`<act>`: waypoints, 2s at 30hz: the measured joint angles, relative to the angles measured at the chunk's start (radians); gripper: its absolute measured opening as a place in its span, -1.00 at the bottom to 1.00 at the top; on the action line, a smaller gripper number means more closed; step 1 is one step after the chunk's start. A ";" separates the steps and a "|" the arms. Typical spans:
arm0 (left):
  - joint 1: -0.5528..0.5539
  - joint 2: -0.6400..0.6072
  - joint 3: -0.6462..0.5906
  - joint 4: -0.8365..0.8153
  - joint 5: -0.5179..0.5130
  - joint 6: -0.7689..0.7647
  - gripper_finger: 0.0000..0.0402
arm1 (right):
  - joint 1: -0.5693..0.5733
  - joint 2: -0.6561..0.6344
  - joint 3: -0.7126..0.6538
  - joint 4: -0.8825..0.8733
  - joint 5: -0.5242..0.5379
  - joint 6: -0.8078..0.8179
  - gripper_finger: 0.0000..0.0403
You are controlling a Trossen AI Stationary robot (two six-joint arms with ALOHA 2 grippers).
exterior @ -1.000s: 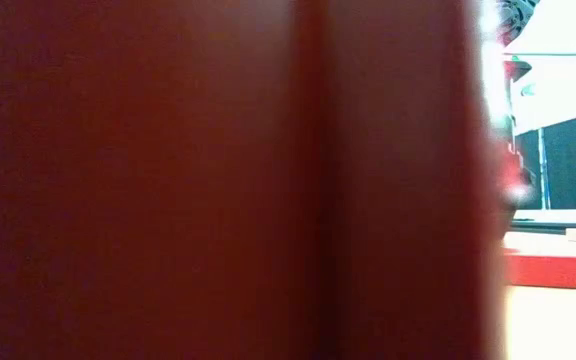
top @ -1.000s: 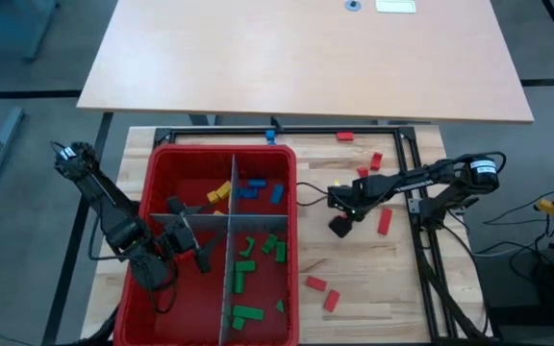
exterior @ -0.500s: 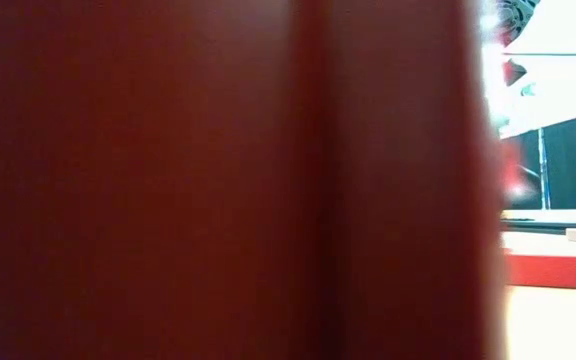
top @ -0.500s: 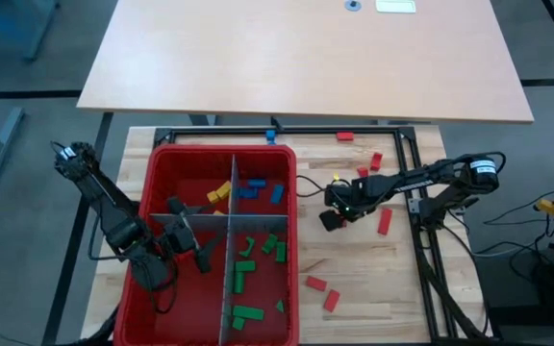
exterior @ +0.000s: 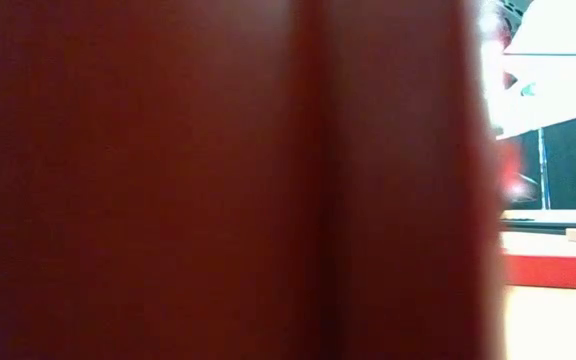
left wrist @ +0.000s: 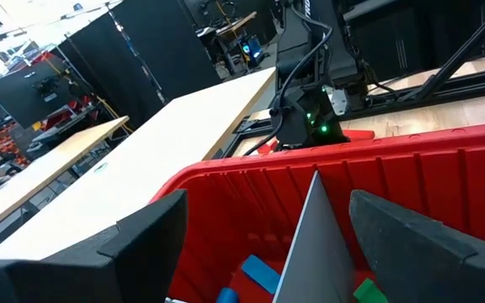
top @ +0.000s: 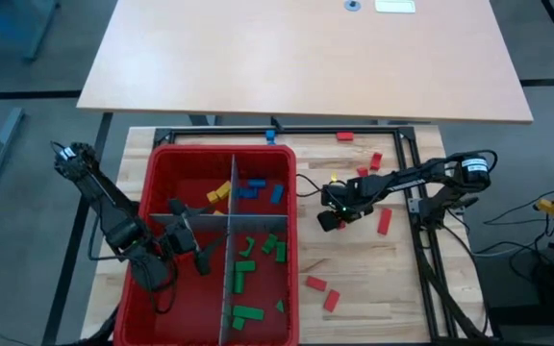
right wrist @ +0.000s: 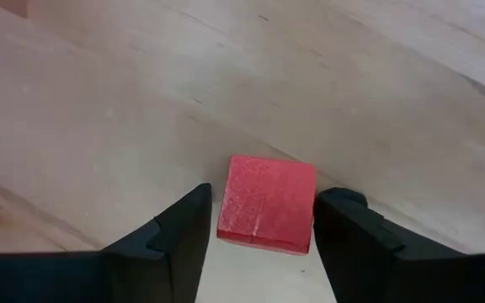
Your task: Sort blocks
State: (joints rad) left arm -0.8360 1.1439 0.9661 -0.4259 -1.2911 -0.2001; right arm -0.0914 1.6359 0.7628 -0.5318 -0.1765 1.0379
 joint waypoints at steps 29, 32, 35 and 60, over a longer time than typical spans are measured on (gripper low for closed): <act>0.000 0.000 0.000 -0.004 0.000 -0.016 0.57 | 0.002 -0.240 0.006 -0.018 0.020 -0.100 -0.41; 0.000 0.000 0.000 -0.005 0.000 0.001 0.57 | 0.002 -0.317 0.022 -0.009 0.030 -0.112 -0.41; 0.000 0.000 0.000 -0.006 0.000 0.034 0.57 | 0.002 -0.400 0.046 -0.008 0.047 -0.124 -0.41; 0.279 0.141 -0.001 0.474 0.259 0.869 0.57 | 0.098 -0.327 0.435 0.286 0.042 -0.412 -0.41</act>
State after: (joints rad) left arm -0.5574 1.2853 0.9649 0.0478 -1.0324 0.6692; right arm 0.0067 1.3091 1.1982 -0.2459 -0.1342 0.6255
